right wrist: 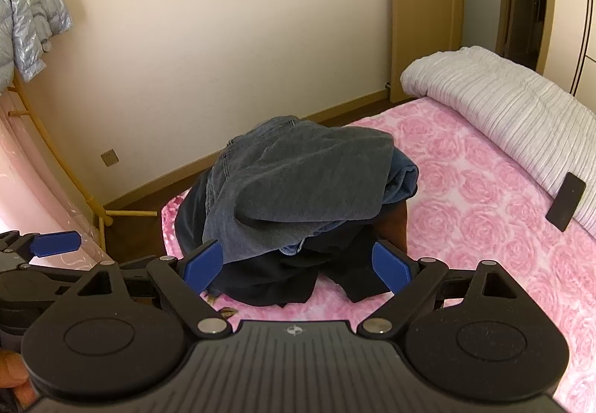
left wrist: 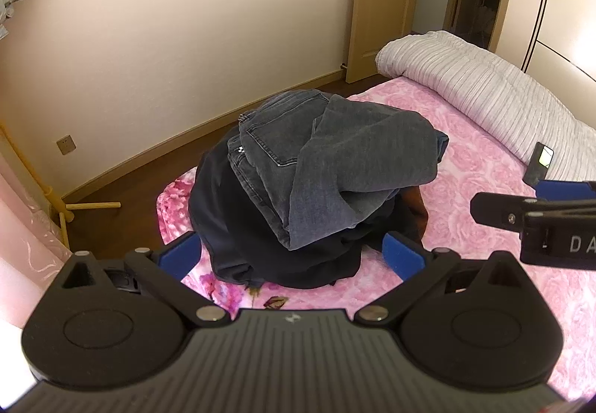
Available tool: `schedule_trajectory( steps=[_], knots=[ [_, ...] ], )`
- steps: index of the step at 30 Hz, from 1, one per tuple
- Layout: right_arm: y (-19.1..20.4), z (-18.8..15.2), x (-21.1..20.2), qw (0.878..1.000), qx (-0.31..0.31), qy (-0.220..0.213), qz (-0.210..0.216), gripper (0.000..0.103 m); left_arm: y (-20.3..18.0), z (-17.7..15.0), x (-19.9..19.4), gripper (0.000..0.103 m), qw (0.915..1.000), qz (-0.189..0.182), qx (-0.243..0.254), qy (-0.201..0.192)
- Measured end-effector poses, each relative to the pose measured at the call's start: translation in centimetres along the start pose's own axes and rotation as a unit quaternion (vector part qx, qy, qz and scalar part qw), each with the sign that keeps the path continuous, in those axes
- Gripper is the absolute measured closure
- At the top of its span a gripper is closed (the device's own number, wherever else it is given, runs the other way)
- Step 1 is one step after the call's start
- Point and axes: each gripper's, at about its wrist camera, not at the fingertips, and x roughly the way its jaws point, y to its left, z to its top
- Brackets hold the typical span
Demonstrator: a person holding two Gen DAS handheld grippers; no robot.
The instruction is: Fold clothes
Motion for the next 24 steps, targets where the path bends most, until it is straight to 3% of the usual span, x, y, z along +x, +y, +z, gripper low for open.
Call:
schedule_trajectory(
  steps=[6,24],
  knots=[
    [0.3,0.1,0.5,1.0,-0.002,0.013,-0.004,0.014,1.0,-0.3,0.2,0.001,0.9994,-0.026,-0.023,0.006],
    [0.2,-0.7,0.5,1.0,0.006,0.008,0.009,0.014,0.7,-0.9,0.0,0.001,0.9997,-0.015,-0.017,0.011]
  ],
)
